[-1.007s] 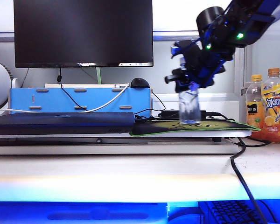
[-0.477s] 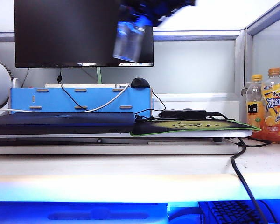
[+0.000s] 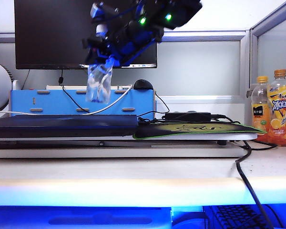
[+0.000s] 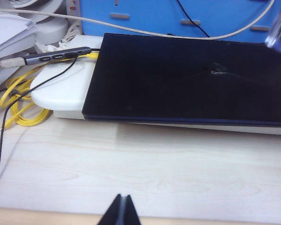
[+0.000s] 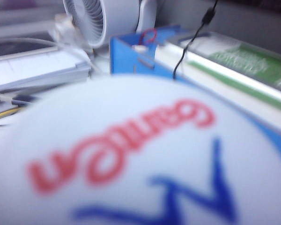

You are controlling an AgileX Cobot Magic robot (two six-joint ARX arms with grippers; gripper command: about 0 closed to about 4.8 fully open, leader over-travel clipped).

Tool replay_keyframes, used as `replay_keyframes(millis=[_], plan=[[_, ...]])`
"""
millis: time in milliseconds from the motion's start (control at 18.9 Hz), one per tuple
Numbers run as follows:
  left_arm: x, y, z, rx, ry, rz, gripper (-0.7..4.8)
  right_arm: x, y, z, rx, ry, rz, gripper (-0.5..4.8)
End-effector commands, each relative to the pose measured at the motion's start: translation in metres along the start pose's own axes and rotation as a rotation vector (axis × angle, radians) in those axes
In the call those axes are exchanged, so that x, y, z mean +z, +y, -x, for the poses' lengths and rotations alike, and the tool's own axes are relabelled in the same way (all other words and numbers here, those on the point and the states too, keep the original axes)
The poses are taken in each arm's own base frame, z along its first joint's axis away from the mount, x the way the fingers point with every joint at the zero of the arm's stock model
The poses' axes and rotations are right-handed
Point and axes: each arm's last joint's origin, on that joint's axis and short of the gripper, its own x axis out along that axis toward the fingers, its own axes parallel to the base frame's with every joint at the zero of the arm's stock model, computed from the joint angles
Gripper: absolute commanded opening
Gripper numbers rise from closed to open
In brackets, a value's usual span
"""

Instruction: Pick up the mineral water bottle and place it on the laptop.

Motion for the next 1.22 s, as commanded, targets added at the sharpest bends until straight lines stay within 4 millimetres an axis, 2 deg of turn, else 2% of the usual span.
replay_keyframes(millis=[53,371,795,848,901,954,1219], plan=[[0.0,0.0,0.0,-0.003,-0.003,-0.002,-0.02,0.014,0.007,0.0,-0.001,-0.079,0.014,-0.01],[0.0,0.0,0.0,-0.003,-0.003,-0.001,-0.02,0.002,0.013,-0.012,0.013,-0.005,-0.002,-0.01],[0.0,0.0,0.0,-0.003,-0.003,-0.001,-0.02,-0.014,0.013,-0.016,0.005,0.085,0.002,0.0],[0.0,0.0,0.0,-0.003,-0.003,-0.001,-0.02,-0.013,0.013,-0.016,0.005,0.081,0.004,0.34],[0.0,0.0,0.0,-0.003,-0.003,-0.002,-0.02,-0.01,0.012,-0.016,0.007,0.072,0.006,2.31],[0.0,0.0,0.0,-0.003,-0.003,-0.001,-0.02,-0.008,0.012,-0.016,0.006,0.067,0.007,4.79],[0.0,0.0,0.0,-0.003,-0.003,-0.002,-0.02,0.007,0.011,-0.015,0.001,0.026,0.019,4.79]])
